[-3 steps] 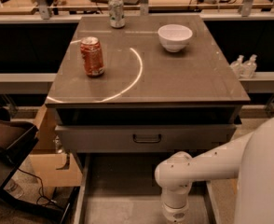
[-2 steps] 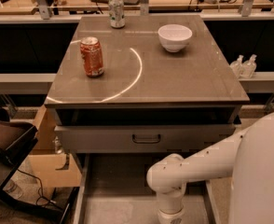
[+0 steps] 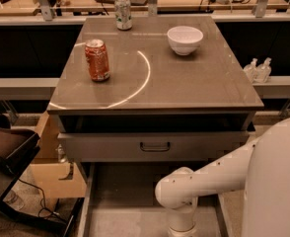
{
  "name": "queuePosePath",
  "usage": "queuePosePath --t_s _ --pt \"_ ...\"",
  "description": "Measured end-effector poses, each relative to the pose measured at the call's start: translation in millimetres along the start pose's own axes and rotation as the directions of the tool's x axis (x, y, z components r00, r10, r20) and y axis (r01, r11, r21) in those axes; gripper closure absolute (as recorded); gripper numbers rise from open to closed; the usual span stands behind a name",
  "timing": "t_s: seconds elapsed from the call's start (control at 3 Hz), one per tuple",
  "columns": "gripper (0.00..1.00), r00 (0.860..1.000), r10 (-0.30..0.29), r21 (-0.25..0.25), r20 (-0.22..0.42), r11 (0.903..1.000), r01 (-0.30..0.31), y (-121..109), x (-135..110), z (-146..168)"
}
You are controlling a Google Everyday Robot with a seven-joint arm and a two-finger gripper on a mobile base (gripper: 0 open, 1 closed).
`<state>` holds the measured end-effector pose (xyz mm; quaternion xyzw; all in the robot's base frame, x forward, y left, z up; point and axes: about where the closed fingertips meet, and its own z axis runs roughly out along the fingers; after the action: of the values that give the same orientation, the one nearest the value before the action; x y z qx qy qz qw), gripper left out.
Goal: Open middle drawer
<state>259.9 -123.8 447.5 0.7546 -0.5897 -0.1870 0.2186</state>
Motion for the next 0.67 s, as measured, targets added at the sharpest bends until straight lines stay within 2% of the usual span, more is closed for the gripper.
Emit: queuePosePath --t_s 0.33,0.67 --pt "0.35 1.0 0.0 -0.003 0.0 1.0 0.0 0.9 0.4 1.0" --pt "0.05 1.0 0.001 -0.006 -0.001 1.0 -0.001 2.1 1.1 2.4"
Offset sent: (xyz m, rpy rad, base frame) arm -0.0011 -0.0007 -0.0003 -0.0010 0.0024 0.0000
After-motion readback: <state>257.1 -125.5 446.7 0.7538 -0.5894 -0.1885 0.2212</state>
